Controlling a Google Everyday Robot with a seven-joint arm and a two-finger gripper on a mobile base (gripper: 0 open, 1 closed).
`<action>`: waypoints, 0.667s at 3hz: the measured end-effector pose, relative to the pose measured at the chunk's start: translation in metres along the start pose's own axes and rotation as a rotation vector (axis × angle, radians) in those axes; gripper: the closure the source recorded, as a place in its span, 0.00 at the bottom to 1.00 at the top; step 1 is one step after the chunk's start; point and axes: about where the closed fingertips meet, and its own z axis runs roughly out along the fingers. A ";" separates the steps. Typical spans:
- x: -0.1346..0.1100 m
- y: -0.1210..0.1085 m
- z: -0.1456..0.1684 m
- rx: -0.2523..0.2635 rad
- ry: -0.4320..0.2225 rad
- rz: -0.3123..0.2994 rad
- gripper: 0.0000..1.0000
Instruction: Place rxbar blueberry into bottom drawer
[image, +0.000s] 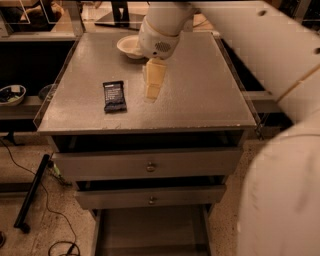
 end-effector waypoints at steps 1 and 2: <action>0.001 -0.016 0.033 -0.049 0.037 0.002 0.00; 0.008 -0.020 0.057 -0.087 0.084 0.012 0.00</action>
Offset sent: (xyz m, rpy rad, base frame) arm 0.0316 0.0136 -0.0727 -0.1781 0.1189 -0.0073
